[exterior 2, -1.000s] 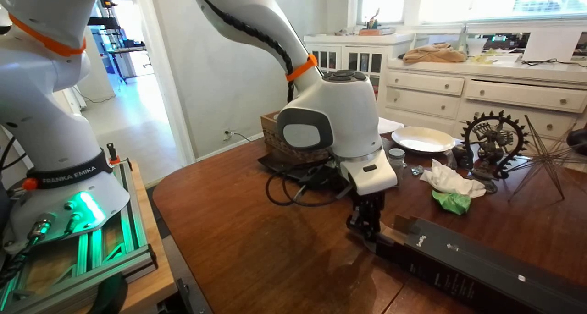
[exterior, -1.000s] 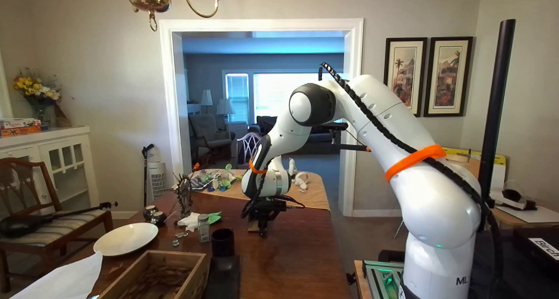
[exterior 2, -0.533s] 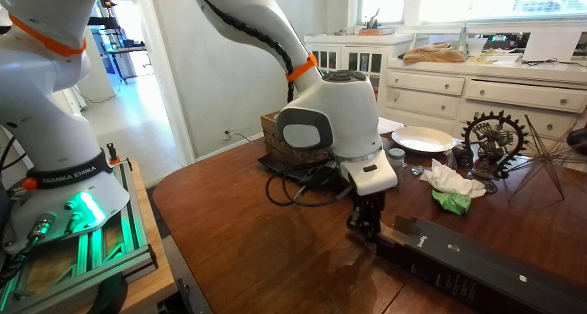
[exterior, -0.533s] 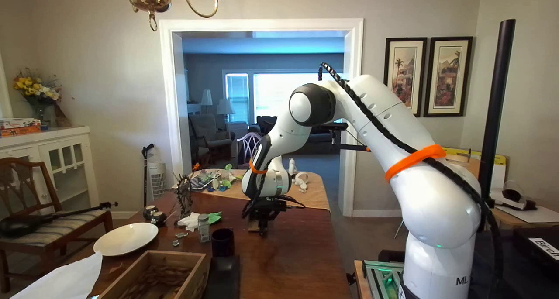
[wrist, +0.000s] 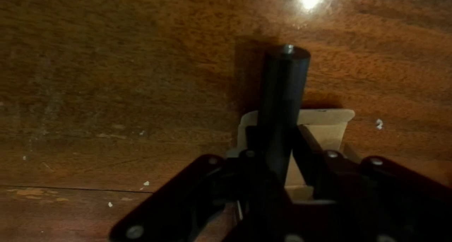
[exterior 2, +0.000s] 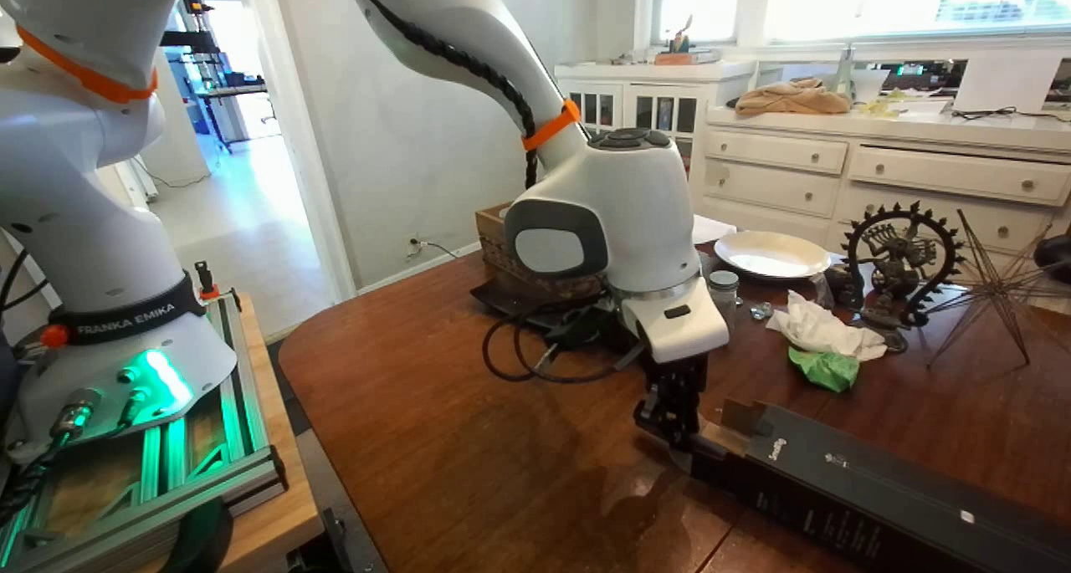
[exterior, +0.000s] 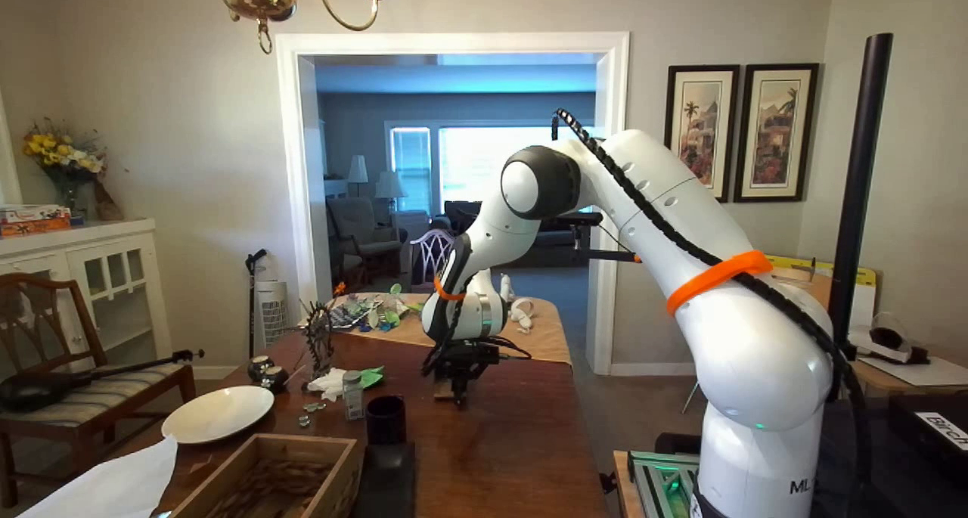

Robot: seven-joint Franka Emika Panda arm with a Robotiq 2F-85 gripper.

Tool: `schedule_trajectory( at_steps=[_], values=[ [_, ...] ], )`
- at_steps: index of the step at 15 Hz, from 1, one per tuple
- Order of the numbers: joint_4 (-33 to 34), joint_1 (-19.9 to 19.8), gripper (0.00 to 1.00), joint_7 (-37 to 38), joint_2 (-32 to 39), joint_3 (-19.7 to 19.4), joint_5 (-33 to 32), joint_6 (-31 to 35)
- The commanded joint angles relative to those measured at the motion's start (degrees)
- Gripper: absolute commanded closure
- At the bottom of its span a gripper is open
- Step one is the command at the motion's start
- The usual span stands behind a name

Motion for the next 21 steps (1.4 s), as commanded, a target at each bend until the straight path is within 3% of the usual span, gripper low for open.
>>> schedule_trajectory(
  at_steps=[1, 14, 15, 21],
  values=[
    [-0.8, 1.2, 0.93, 1.1, 0.1, -1.3, 0.8, 0.2],
    [-4.7, 9.7, 0.93, 7.5, -2.7, -6.6, -0.5, -2.1],
    [-2.4, 7.9, 0.7, 5.8, -0.9, -5.4, -0.1, -1.5],
    [-3.1, 9.0, 0.7, 6.7, -1.2, -6.1, -0.2, -1.5]
  ],
)
